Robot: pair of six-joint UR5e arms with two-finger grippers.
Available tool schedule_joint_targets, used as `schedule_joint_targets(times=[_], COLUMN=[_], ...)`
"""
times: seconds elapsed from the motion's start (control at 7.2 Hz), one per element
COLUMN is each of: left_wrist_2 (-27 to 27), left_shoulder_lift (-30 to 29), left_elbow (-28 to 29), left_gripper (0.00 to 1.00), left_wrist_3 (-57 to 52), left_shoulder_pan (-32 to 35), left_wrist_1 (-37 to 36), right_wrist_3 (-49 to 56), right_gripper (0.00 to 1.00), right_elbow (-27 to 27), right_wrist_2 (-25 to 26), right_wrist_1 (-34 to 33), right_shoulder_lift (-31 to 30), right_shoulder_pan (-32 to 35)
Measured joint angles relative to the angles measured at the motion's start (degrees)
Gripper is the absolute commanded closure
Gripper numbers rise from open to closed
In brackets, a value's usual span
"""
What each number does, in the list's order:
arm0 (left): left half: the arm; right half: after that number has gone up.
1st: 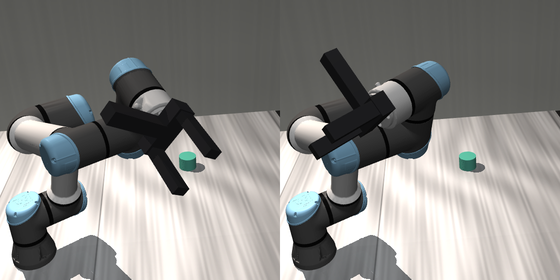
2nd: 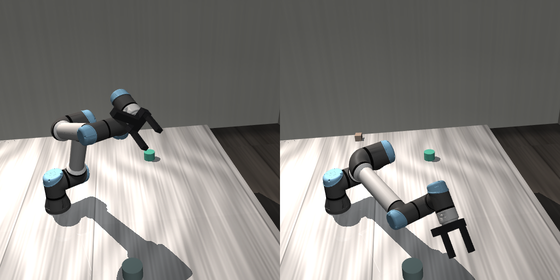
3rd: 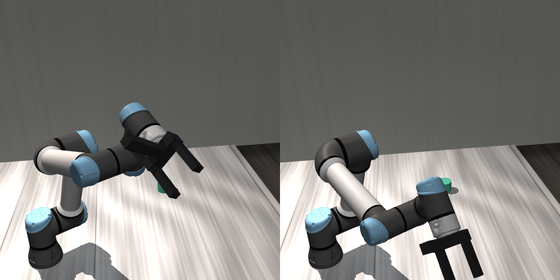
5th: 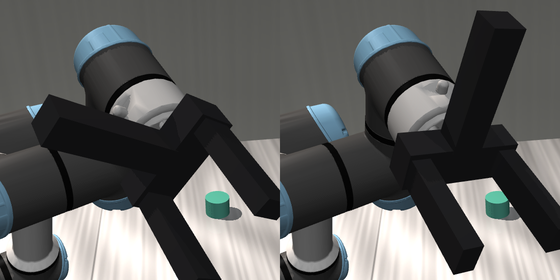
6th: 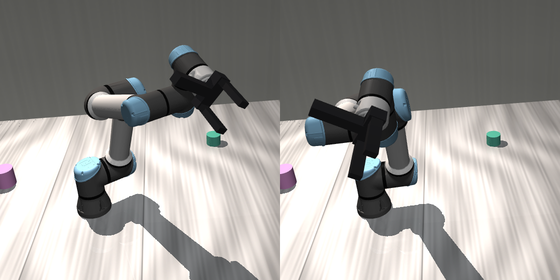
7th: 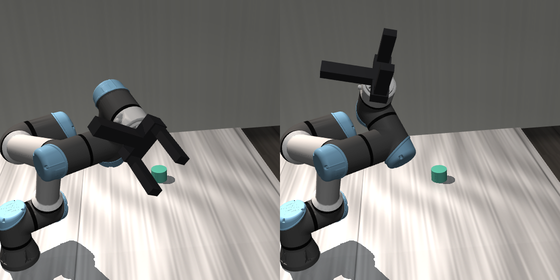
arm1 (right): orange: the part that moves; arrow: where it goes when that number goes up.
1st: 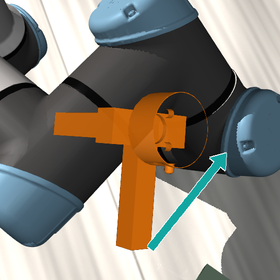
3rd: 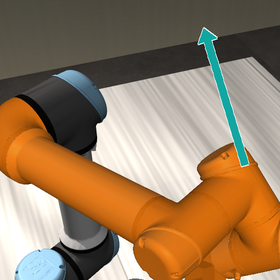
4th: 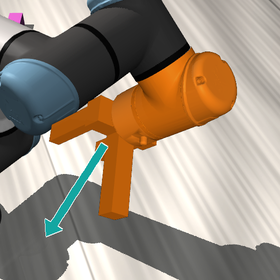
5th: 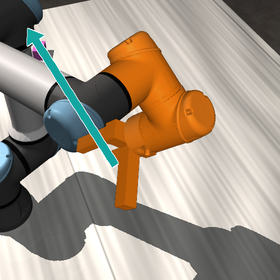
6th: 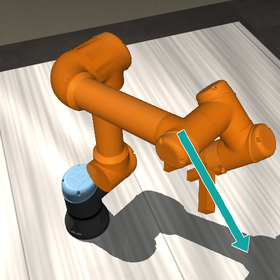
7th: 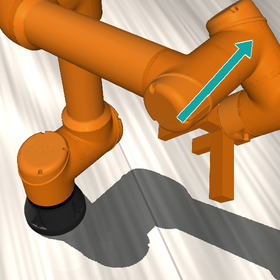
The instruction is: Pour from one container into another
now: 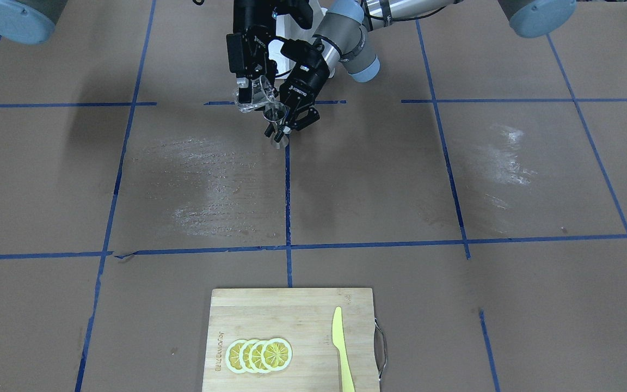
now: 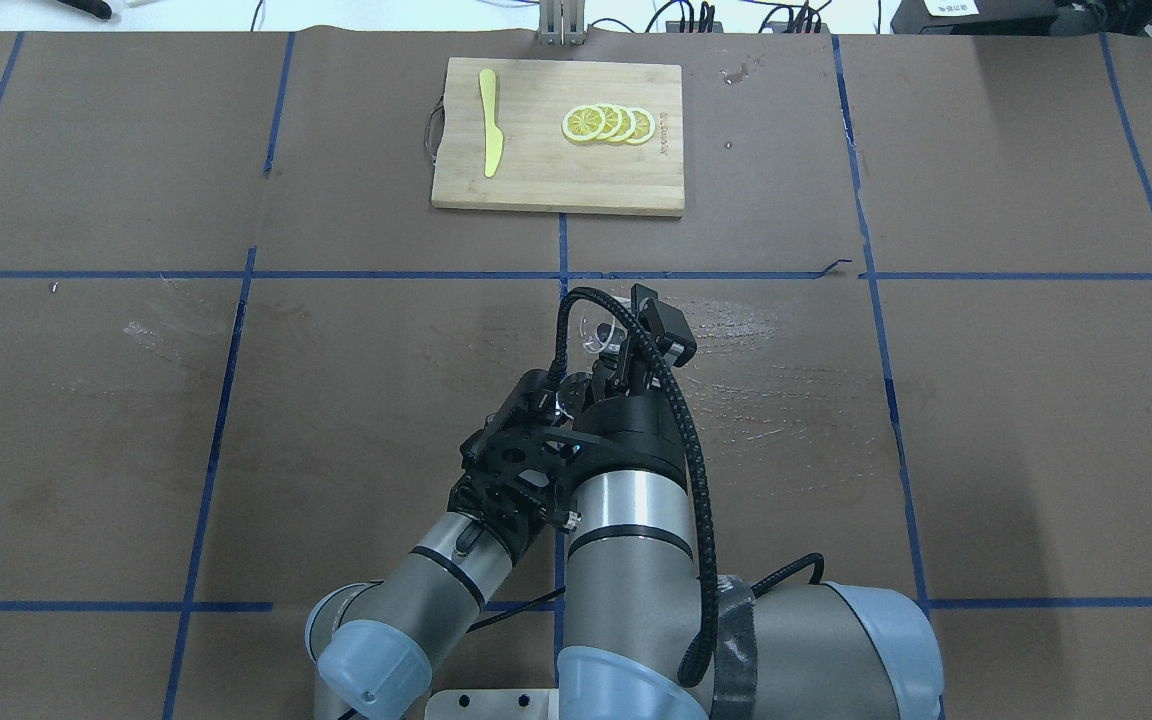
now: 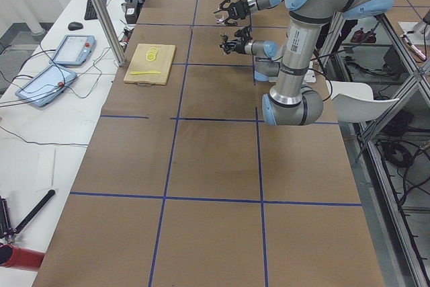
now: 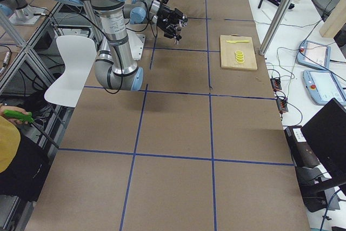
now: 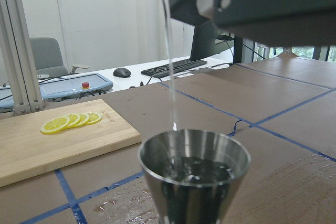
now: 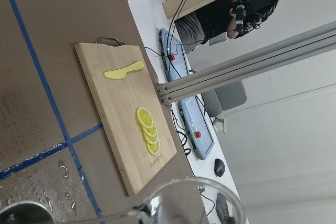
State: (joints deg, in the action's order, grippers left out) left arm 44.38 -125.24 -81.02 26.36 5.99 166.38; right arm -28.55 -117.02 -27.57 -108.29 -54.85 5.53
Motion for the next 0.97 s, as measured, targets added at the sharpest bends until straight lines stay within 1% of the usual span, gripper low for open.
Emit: schedule_joint_targets(times=[0.28,0.42,0.69,0.97], left_wrist_2=[-0.6,-1.2,-2.4,-3.8], left_shoulder_lift=[0.0,0.1,0.9,4.8], left_elbow=[-0.2,-0.5,-2.2,-6.2], left_gripper=[1.0,1.0,1.0,1.0], left_wrist_3=[0.1,0.2,0.4,1.7], left_shoulder_pan=[0.1,0.2,0.7,1.6], left_wrist_1=[0.0,0.1,0.5,0.8], right_wrist_3=[-12.8,-18.7,-26.6,-30.5], right_gripper=[1.0,1.0,1.0,1.0], right_elbow=[-1.4,-3.3,-5.5,-6.1], right_wrist_2=[-0.7,-1.7,-3.2,-4.3], right_wrist_1=[1.0,4.3,15.8,27.0], right_shoulder_lift=[-0.3,-1.1,-6.0,-13.0], right_shoulder_pan=[0.0,0.0,0.4,0.7])
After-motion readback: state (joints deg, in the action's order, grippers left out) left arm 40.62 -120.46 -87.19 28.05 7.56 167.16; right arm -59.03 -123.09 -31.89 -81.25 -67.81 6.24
